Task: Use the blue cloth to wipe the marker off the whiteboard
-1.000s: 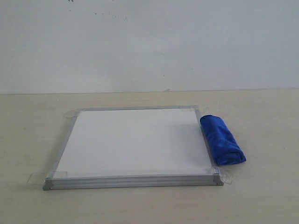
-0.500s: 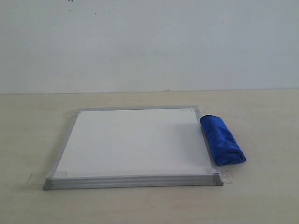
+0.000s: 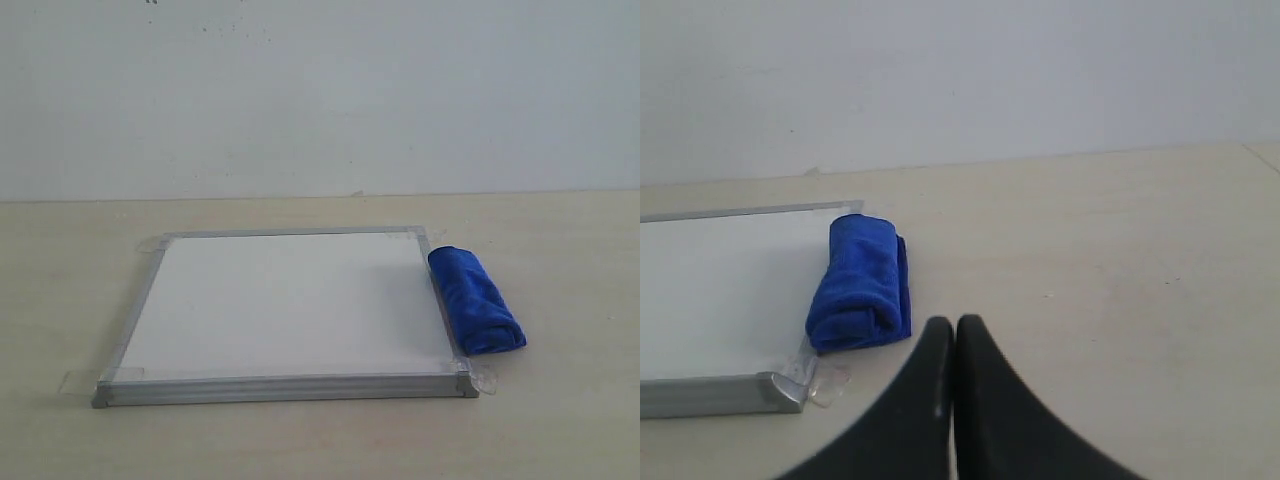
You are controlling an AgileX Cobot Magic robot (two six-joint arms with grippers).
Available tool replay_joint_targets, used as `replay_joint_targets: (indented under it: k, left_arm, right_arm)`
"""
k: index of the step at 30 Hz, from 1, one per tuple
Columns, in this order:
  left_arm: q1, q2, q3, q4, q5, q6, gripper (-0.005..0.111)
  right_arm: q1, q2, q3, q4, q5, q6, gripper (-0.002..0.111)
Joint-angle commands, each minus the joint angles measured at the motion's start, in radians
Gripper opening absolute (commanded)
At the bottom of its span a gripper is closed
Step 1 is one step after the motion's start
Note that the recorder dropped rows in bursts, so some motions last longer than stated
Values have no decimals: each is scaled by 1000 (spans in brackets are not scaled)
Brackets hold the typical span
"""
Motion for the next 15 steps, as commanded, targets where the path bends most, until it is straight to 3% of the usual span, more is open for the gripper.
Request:
replay_joint_targets:
  k: [1, 15]
  left_arm:
    - [-2, -3, 3, -2, -3, 5, 4]
    - [-2, -3, 3, -2, -3, 5, 4]
  right_arm:
    - [-6, -7, 5, 40, 7, -133, 0]
    - [-6, -7, 5, 40, 77, -140, 0]
